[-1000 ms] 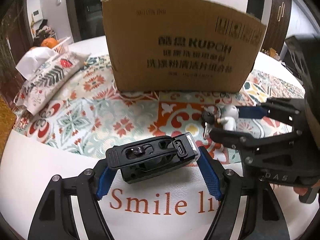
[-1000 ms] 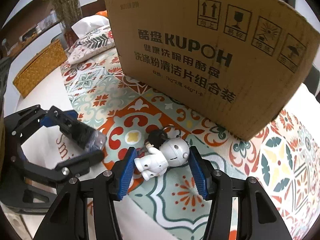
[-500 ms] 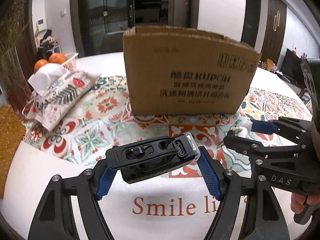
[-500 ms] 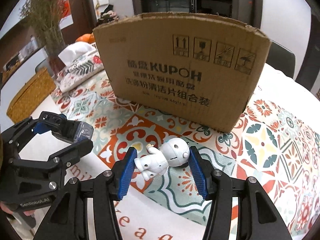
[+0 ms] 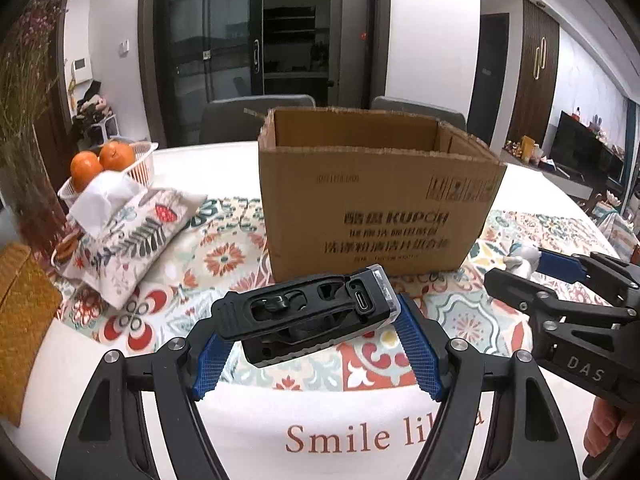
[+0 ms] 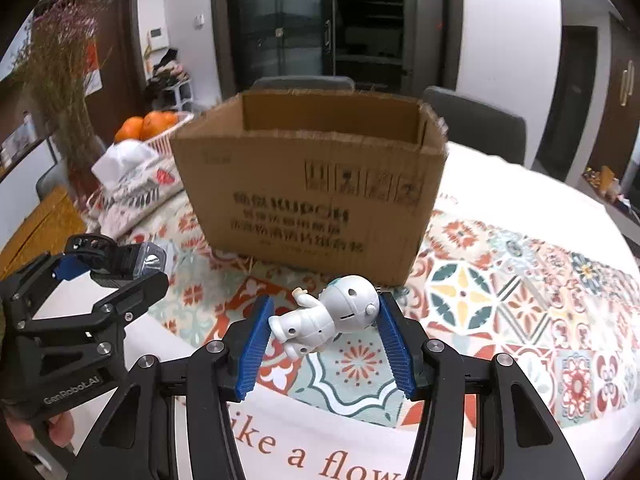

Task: Organize rigid objects
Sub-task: 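Lift and carry the black device and white figurine over the box with both grippers, then lower both items into the box and open both grippers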

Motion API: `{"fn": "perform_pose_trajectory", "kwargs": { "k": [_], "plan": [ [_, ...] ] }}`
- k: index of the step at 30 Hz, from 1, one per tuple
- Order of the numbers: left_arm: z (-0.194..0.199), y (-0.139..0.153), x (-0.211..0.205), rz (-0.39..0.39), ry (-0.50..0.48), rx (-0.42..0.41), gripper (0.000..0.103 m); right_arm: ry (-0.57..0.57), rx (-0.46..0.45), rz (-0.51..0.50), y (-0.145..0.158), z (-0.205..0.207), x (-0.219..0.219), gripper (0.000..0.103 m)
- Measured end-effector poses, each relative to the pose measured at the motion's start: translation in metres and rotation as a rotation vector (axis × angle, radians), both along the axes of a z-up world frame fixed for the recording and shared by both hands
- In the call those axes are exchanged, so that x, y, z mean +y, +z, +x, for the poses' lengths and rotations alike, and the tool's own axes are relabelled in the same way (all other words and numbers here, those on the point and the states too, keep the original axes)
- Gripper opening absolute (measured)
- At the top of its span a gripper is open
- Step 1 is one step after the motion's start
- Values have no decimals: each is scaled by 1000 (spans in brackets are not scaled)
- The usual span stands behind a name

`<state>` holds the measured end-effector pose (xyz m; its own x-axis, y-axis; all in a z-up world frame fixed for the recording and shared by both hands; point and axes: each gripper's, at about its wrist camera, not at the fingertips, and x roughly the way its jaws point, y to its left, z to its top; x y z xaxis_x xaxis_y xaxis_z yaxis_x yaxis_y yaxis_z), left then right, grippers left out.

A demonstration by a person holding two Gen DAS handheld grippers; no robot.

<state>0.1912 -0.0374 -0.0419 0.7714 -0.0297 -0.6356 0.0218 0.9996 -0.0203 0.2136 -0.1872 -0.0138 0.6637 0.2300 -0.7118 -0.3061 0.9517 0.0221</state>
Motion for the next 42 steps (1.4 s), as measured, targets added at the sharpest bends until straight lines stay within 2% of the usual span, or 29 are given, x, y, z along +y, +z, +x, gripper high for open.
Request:
{"fn": "perform_pose_trajectory", "kwargs": {
  "k": [7,12,22,30,36,42],
  "plan": [
    [2,32,1,7,-36,-102,76,-58,-73,44,29,-7,-4,54],
    [7,51,3,0,-54,-145,76,-86,-112,70,46,-8,-7,54],
    [32,77,5,-46,-127,-122,76,-121,-187,103,78,-1,-5,54],
    [56,100,6,-38,-149,-136,76,-135,-231,124,101,18,0,54],
    [79,112,7,-26,-141,-117,76,-132,-236,139,112,40,2,54],
    [100,116,6,-19,-144,-83,76,-112,-194,178,112,60,3,54]
  ]
}}
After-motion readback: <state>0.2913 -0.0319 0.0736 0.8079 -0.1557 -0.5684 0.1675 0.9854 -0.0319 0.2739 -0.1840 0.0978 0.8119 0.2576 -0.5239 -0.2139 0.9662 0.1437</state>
